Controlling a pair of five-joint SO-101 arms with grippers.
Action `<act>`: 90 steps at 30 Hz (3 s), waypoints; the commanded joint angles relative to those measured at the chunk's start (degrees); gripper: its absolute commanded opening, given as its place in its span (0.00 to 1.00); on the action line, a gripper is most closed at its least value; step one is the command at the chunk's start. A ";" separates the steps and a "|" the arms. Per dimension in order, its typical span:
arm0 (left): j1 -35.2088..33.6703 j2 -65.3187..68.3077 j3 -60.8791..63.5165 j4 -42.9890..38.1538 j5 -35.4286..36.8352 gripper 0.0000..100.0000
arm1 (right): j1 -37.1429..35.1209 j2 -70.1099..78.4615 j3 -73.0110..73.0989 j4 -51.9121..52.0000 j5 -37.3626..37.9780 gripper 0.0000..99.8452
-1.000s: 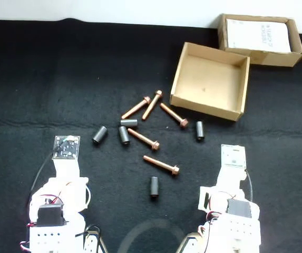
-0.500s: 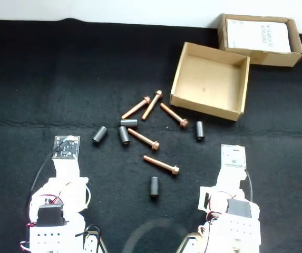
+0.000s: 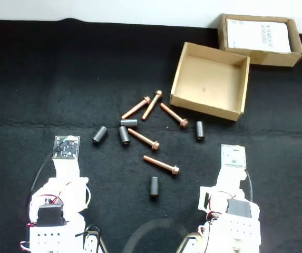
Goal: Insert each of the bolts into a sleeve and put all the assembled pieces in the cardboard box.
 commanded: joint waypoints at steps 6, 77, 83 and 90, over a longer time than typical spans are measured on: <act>-0.22 -0.75 0.84 -0.26 -0.35 0.01 | 0.04 -0.22 2.24 -0.75 0.09 0.04; 11.74 39.87 -45.85 9.76 4.13 0.28 | -10.33 0.04 -8.48 -12.44 12.04 0.04; 11.82 39.87 -44.53 6.42 4.13 0.28 | -10.33 0.22 -31.34 -0.48 12.04 0.04; 11.38 40.13 -44.53 -1.14 4.31 0.28 | -12.62 2.33 -43.74 6.55 12.04 0.04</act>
